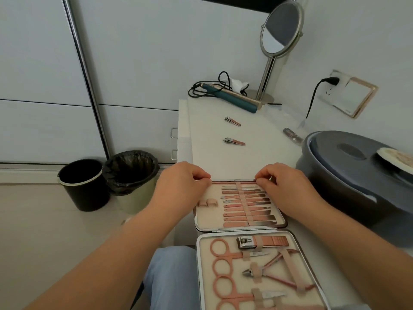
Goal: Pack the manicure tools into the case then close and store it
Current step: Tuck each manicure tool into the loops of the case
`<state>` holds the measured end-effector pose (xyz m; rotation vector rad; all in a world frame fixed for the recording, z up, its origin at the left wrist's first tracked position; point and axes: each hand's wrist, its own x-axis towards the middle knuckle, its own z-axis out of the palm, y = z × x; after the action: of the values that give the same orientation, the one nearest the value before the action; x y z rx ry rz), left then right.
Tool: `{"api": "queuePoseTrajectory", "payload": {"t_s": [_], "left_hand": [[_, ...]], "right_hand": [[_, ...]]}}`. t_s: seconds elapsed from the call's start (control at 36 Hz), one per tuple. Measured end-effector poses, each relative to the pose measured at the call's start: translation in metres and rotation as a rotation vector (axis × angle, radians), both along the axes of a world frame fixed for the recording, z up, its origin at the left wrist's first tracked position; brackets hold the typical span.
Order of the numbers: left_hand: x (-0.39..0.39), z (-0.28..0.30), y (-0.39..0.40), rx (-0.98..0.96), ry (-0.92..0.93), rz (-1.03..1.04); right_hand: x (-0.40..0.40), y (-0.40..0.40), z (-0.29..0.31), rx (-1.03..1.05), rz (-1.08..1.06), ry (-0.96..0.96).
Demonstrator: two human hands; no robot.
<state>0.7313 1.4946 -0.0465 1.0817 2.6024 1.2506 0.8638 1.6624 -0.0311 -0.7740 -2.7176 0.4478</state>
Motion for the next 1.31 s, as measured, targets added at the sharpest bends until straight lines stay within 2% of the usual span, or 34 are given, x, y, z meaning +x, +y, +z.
{"api": "queuePoseTrajectory", "payload": {"t_s": [0.14, 0.36, 0.47, 0.69, 0.89, 1.08, 1.31], "left_hand": [[0.001, -0.004, -0.012, 0.032, -0.015, -0.049], [0.016, -0.018, -0.043, 0.216, 0.021, -0.153], [0.024, -0.028, -0.042, 0.162, 0.022, -0.204], [0.023, -0.029, -0.035, 0.202, 0.040, -0.208], [0.014, -0.030, -0.032, 0.238, 0.007, -0.221], [0.013, -0.037, -0.032, 0.296, -0.072, -0.227], [0.016, -0.038, -0.032, 0.318, -0.078, -0.231]], "right_hand": [[0.002, -0.002, -0.001, -0.011, -0.009, -0.026], [-0.015, -0.008, 0.009, 0.038, 0.006, -0.020], [-0.050, 0.001, 0.009, 0.036, -0.027, -0.046], [-0.144, 0.040, 0.017, -0.090, -0.205, 0.004], [-0.193, 0.078, 0.017, 0.051, -0.276, -0.127], [-0.204, 0.094, 0.008, 0.169, -0.294, -0.278], [-0.205, 0.094, 0.005, 0.181, -0.368, -0.204]]}}
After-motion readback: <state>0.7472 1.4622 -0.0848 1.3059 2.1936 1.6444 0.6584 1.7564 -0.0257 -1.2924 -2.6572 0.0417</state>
